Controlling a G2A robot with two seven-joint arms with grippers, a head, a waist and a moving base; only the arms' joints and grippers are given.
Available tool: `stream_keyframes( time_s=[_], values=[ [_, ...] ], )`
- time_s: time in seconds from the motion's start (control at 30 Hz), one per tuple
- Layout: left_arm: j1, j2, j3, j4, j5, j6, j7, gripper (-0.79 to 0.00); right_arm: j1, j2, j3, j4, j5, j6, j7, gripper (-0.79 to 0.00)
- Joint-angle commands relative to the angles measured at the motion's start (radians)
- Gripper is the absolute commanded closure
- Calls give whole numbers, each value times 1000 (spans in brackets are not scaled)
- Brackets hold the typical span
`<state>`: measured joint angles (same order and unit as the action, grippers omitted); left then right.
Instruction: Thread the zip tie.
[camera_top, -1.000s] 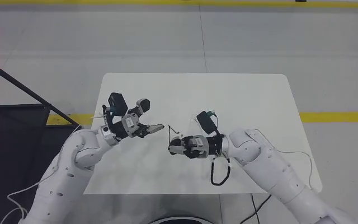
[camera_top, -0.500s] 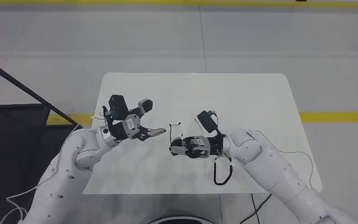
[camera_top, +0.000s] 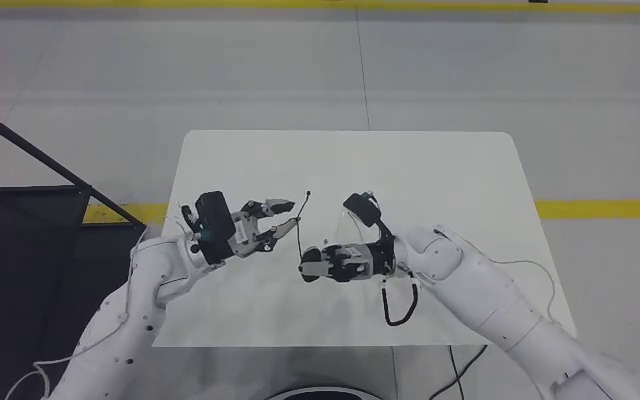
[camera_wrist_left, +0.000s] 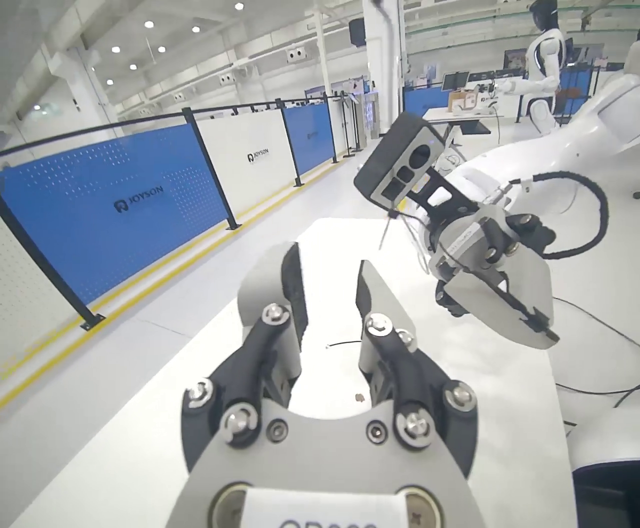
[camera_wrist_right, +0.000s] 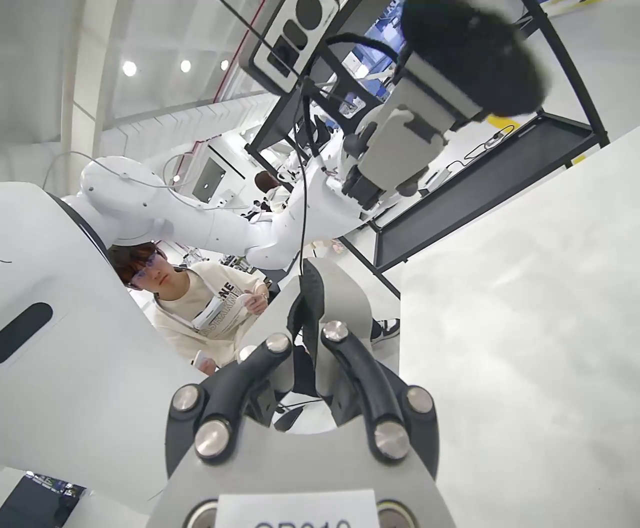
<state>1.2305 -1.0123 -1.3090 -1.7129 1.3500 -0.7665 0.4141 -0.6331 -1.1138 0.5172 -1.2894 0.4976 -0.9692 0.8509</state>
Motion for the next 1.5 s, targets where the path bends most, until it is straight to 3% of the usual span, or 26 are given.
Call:
stream_keyframes(
  time_s=[0.0,0.27,0.43,1.0,1.1,1.2,1.47],
  values=[
    [6,0,2,5,37,9,54,-219,6,1,-9,8,24,0,0,0],
    [19,-1,3,24,88,40,152,-200,31,5,-40,28,95,16,16,0],
    [17,-2,8,23,93,48,154,-237,42,9,-58,26,117,27,27,0],
    [3,-9,27,22,86,58,152,-188,71,12,-100,36,151,37,37,0],
    [3,-9,27,23,91,59,158,-151,74,13,-104,38,155,37,37,0],
    [3,-9,27,24,94,59,160,0,76,13,-108,40,158,39,39,0],
    [2,-10,31,31,100,57,160,0,80,12,-112,43,159,30,31,0]
  ],
)
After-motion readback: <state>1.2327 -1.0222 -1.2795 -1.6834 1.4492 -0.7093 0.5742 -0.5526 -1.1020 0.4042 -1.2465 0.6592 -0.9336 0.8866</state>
